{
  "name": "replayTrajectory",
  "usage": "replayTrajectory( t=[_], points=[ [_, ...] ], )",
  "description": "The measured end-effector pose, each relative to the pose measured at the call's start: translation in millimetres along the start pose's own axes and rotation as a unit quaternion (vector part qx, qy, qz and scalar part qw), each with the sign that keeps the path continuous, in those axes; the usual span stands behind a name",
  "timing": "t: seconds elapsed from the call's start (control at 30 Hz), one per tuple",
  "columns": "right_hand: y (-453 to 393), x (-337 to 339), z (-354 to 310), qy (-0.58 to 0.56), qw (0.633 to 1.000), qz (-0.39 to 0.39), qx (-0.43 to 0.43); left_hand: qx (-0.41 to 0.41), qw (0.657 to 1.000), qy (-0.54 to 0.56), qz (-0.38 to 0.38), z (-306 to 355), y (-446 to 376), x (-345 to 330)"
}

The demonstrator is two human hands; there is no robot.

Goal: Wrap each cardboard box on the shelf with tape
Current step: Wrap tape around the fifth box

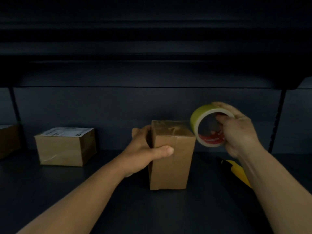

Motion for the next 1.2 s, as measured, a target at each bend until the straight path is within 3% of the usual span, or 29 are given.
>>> replayTrajectory(
  t=[0.27,0.4,0.5,0.6,0.73,0.77,0.87,1.07,1.2],
  points=[
    [1,-16,24,0.105,0.994,-0.017,-0.019,0.031,0.999,-0.002,-0.035,-4,9,7],
    [1,-15,23,0.150,0.988,-0.016,0.013,0.073,0.985,-0.119,-0.103,9,4,23],
    [2,-18,20,0.155,0.987,-0.028,0.034,0.094,0.968,-0.218,-0.086,33,-11,41],
    [4,-22,17,0.173,0.983,-0.035,0.059,0.094,0.930,-0.335,-0.121,67,-31,28],
    [7,-25,12,0.180,0.980,-0.032,0.075,0.161,0.836,-0.485,-0.201,82,-55,-1],
    [8,-24,11,0.180,0.980,-0.032,0.075,0.169,0.827,-0.492,-0.214,79,-58,-4],
    [12,-22,15,0.154,0.985,-0.051,0.055,0.164,0.858,-0.438,-0.213,68,-61,-2],
    [16,-37,22,-0.084,0.988,-0.113,-0.058,0.063,0.973,-0.196,-0.106,47,-45,13],
    [21,-53,18,0.017,0.993,-0.121,0.000,0.023,0.988,-0.115,-0.103,27,-27,9]
  ],
)
Point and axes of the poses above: each hand's wrist, its own y-axis away from the middle knuckle, its own x-axis out of the back of the hand, z = x × y, the point moved 3 cm from there along -y, towards the middle knuckle, and after that the axes turned 8 degrees about y, right-handed, at the moved point
